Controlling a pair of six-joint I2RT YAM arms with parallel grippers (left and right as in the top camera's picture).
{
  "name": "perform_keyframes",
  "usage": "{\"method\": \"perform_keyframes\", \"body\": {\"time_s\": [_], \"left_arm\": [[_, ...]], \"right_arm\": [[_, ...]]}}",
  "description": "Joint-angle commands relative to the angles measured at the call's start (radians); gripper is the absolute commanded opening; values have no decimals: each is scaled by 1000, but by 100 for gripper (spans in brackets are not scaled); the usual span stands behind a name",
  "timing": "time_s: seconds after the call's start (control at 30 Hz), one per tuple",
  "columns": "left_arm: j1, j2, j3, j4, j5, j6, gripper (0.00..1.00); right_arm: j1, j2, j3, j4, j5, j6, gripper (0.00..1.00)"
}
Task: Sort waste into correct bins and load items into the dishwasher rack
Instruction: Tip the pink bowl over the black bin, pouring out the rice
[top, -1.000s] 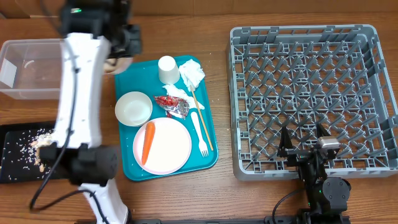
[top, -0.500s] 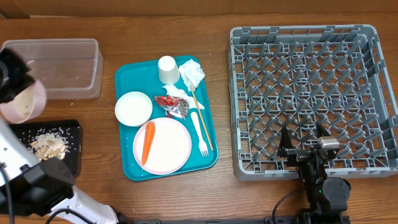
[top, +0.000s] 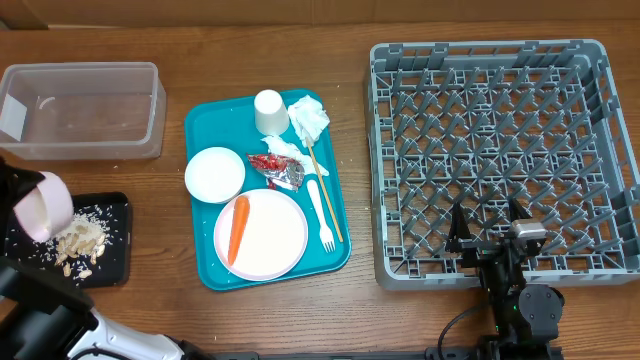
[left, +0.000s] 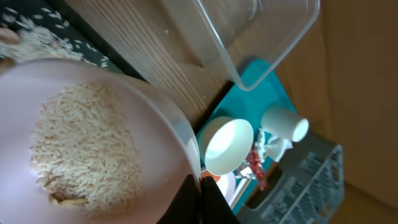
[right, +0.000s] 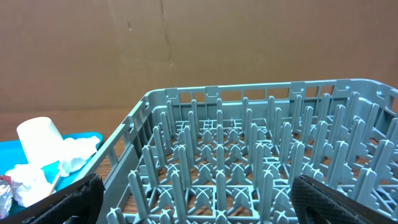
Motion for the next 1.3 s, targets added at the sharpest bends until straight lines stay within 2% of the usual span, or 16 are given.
{"method": "perform_keyframes", "body": {"time_s": [0.0,0.13,0.37,0.63,0.83,1.1,1.27], "left_arm": [[29,-19,-109,53,144,69,4],[45,-19,-221,132,209,92,4],[53,-18,-384,268,429,113,4],[62,-18,-438,298,432,82,4],[90,-18,-438,274,524,80,4],[154,-18,-438,221,452,99,4],[199,-18,-438,194,456,111,4]], "right_arm": [[-5,-12,-10,3,5,4,100],[-5,-12,-10,3,5,4,100],[-5,-12,-10,3,5,4,100],[-5,-12,-10,3,5,4,100],[-5,-12,-10,3,5,4,100],[-5,-12,-10,3,5,4,100],[-5,-12,-10,3,5,4,100]]}}
